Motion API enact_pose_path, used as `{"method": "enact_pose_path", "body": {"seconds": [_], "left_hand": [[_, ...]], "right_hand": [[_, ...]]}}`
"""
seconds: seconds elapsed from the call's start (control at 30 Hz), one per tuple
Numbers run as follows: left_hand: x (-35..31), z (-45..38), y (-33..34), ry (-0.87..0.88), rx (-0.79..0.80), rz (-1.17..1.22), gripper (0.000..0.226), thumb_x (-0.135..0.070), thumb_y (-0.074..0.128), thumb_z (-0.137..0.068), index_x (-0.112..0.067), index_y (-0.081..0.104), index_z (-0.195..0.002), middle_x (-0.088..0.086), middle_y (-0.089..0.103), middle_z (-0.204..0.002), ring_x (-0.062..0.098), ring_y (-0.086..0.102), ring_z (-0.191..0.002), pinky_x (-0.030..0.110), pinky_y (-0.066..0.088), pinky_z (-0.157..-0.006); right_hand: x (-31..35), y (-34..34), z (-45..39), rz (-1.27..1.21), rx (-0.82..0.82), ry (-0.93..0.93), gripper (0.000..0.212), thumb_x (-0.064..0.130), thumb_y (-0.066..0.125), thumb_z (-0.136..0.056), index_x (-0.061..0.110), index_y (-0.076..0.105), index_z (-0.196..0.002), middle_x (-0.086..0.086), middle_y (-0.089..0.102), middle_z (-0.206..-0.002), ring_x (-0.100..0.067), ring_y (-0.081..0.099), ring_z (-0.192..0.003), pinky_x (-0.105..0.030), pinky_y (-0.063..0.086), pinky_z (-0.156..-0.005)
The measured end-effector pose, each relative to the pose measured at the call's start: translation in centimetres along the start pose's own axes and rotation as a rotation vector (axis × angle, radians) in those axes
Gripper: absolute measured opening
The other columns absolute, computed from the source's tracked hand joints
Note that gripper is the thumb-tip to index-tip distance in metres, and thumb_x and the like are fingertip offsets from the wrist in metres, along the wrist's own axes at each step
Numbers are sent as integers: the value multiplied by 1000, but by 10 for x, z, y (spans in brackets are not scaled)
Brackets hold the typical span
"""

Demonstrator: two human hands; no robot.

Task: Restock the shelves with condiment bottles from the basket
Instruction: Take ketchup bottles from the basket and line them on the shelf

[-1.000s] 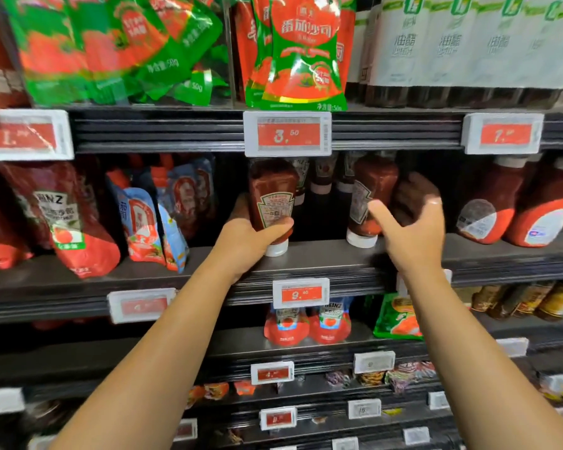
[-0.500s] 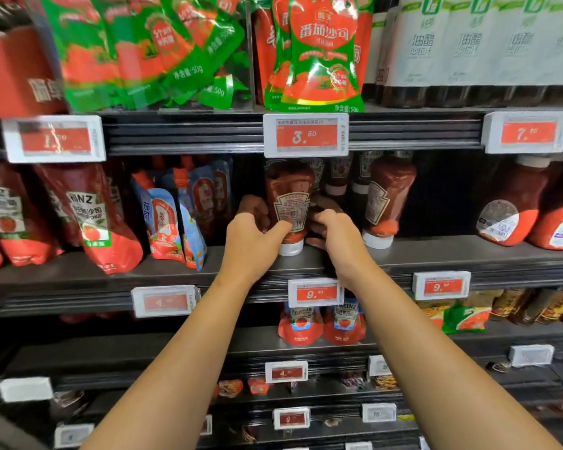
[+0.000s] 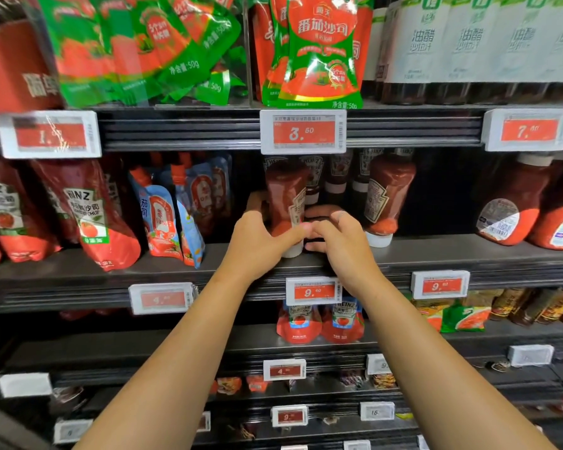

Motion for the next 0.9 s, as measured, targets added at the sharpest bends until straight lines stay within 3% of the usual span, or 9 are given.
{"method": "enact_pose_path", "body": {"seconds": [0.17,0.33,0.5,0.6,0.67,0.73,0.8,0.9], "left_hand": [[-3,-1,1,37,39,24,39,-39,87,-75,-47,58,-99,-26,71,-92,-12,65,-90,3,47,-70],[2,-3,-2,50,7,37,50,-40,89,-71,-43,55,-106,-19,72,-99,-7,68,-92,8,52,-73],[3,-5,-3,27,2,19,41,-38,89,-73,-41,58,-101,-22,70,-91,-13,66,-87,2,48,-67],[-7,2,-8,43,-62,-17,53,-41,88,-73,-31,58,-115,-17,69,-100,-9,65,-94,6,50,-74],[-19,18,-23,114,-255,-38,54,-37,84,-78,-21,57,-122,-6,64,-110,5,62,-103,24,54,-87],[-43,44,-26,325,-381,-43,32,-21,78,-84,-18,58,-109,-2,58,-102,12,59,-95,34,53,-82],[-63,63,-2,486,-290,-72,22,-12,73,-85,-19,59,-101,-6,58,-96,11,60,-89,27,50,-78],[-75,62,58,438,-6,-74,29,-21,68,-87,-25,58,-115,-12,58,-109,4,59,-103,16,48,-87]], "right_hand": [[3,-2,0,-41,-19,17,34,28,57,-84,18,68,-115,-1,74,-113,-17,72,-104,-46,57,-96],[6,4,2,16,61,-37,25,28,63,-90,25,69,-115,6,77,-110,-12,72,-107,-43,55,-100],[10,5,2,49,72,-82,32,35,65,-90,23,67,-119,4,76,-114,-13,70,-111,-43,54,-102],[11,-2,7,107,27,-84,21,31,65,-94,28,66,-115,5,75,-112,-13,70,-108,-46,55,-100],[19,-17,15,151,-53,-156,14,30,66,-93,32,67,-107,7,74,-105,-12,70,-102,-44,58,-94],[34,-45,29,135,-193,-283,11,26,66,-90,32,70,-99,6,75,-95,-13,73,-91,-39,62,-80],[47,-85,44,3,-402,-372,11,22,62,-87,29,70,-89,3,74,-82,-14,74,-76,-30,60,-62],[48,-136,43,-102,-674,-320,13,23,50,-88,28,62,-87,5,67,-73,-13,65,-70,-27,52,-54]]}}
Point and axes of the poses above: each hand's wrist, its own z-axis away from the middle knuckle, its own y-axis out of the palm, x = y × z, the point moved 8 cm from there along -z, towards the middle knuckle
